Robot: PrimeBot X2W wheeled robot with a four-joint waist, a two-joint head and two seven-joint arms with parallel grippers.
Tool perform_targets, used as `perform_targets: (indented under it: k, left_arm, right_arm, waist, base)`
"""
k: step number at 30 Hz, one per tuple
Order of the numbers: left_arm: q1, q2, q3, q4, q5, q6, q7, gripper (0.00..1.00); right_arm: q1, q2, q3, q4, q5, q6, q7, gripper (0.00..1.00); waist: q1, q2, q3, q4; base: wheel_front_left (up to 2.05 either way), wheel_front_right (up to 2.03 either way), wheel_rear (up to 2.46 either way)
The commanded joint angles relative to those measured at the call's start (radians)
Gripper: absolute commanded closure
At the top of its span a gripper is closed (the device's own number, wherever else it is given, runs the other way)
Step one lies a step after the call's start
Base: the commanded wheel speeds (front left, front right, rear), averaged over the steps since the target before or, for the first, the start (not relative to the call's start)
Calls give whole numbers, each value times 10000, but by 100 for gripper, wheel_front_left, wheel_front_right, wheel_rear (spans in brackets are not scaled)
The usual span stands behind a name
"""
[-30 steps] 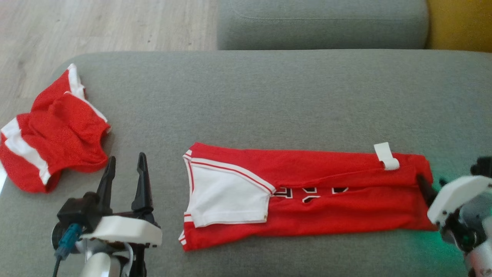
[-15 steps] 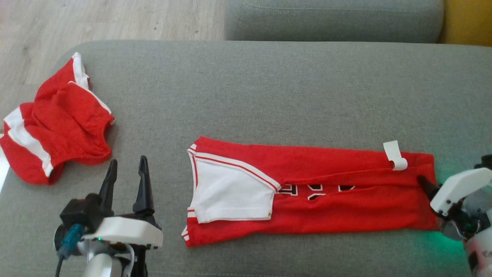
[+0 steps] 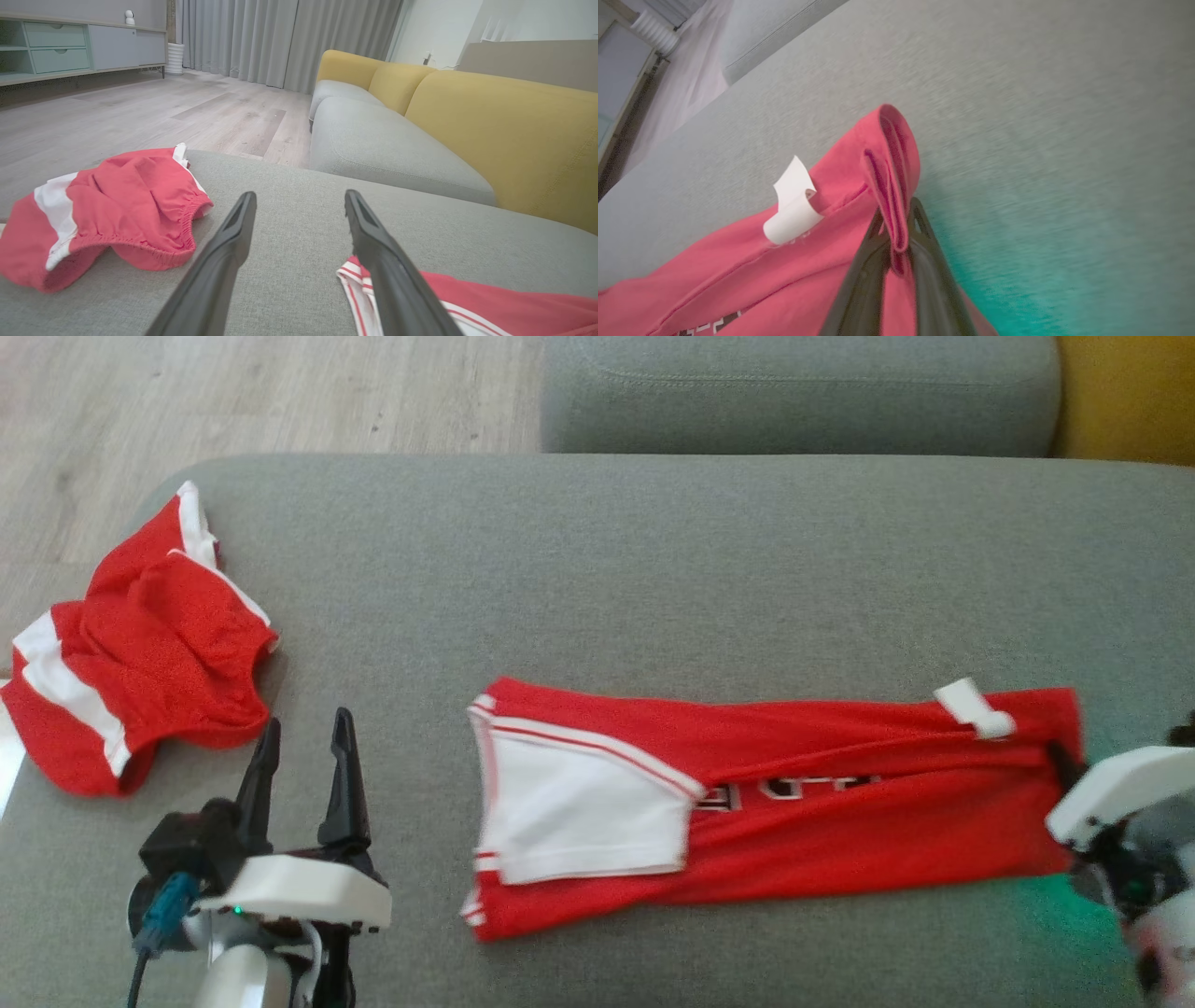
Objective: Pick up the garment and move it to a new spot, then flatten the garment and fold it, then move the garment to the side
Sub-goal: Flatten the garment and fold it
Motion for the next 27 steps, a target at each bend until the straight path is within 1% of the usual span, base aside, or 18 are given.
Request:
perform_targets:
  k: [1,5,7,10,13,18,21,22,23,25,27]
  left_arm:
    - [-300,11,417,-266,-32,26,-122,0]
    - [-259,11,380,-234,-60,22,-122,0]
    - [-236,11,357,-209,-71,27,-122,0]
    - [-151,11,367,-162,-118,24,-122,0]
    - [-84,11,383,-113,-157,18,-122,0]
    - [-61,11,408,-125,-216,50,-122,0]
    - [-47,11,402,-118,-246,38,-122,0]
    - [-51,11,395,-112,-256,32,-122,0]
    - [-51,11,395,-112,-256,32,-122,0]
    - [-79,11,350,-87,-281,26,-122,0]
    - [-123,11,296,-63,-299,13,-122,0]
  right_arm:
    - [-388,-661,43,-135,-117,65,-374,100]
    - [-571,-1348,163,-19,-692,65,-741,100]
    - [-654,-1544,256,-128,-943,65,-831,100]
    - [-708,-1447,408,-745,-1069,65,-851,100]
    - [-529,-1268,785,-1942,-1016,65,-576,100]
    - [225,-750,1220,-4623,-583,65,110,100]
    - [792,-185,1467,-6009,-365,65,585,100]
    - [941,62,1566,-6342,-256,65,746,100]
    - [941,62,1566,-6342,-256,65,746,100]
    - [1185,677,1749,-6829,25,65,1000,100]
    - [1308,1168,1930,-6991,20,65,1134,100]
  waist:
    - [0,0,-74,-74]
    - [0,0,-189,-140]
    - [0,0,-253,-154]
    - [0,0,-389,-170]
    - [0,0,-497,-137]
    - [0,0,-666,104]
    - [0,0,-698,327]
    - [0,0,-697,415]
    - [0,0,-697,415]
    - [0,0,-691,616]
    - [0,0,-668,821]
  base:
    - [0,0,0]
    - [0,0,0]
    - [0,0,0]
    - [0,0,0]
    - [0,0,0]
    - [0,0,0]
    - [0,0,0]
    - [0,0,0]
    - [0,0,0]
    - [0,0,0]
    - [0,0,0]
